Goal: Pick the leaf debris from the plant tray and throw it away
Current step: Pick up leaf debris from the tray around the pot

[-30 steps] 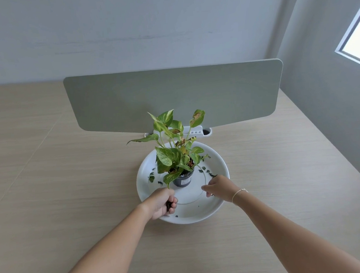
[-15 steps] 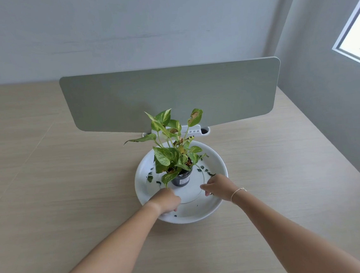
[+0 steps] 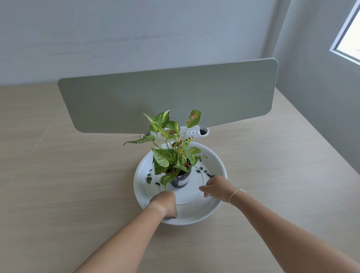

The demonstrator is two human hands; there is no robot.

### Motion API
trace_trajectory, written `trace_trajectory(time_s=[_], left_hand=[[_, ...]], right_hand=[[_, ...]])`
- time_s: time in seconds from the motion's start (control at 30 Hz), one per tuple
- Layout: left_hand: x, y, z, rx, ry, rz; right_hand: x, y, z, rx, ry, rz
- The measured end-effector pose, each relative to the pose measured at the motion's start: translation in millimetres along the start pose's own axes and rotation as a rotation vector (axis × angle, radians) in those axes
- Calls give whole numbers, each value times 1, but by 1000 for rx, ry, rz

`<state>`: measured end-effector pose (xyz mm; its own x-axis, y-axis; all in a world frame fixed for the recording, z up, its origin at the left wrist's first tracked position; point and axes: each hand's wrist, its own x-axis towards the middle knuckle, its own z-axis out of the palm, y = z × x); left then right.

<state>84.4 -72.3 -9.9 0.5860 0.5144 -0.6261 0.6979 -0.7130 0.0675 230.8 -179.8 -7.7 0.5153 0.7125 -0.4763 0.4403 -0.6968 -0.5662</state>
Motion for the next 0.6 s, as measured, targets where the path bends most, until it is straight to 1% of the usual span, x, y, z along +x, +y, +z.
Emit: trace_trajectory(time_s=[0.6], left_hand=[[5, -1, 7, -2, 22, -19]], right_hand=[[-3, -1, -4, 13, 2, 3]])
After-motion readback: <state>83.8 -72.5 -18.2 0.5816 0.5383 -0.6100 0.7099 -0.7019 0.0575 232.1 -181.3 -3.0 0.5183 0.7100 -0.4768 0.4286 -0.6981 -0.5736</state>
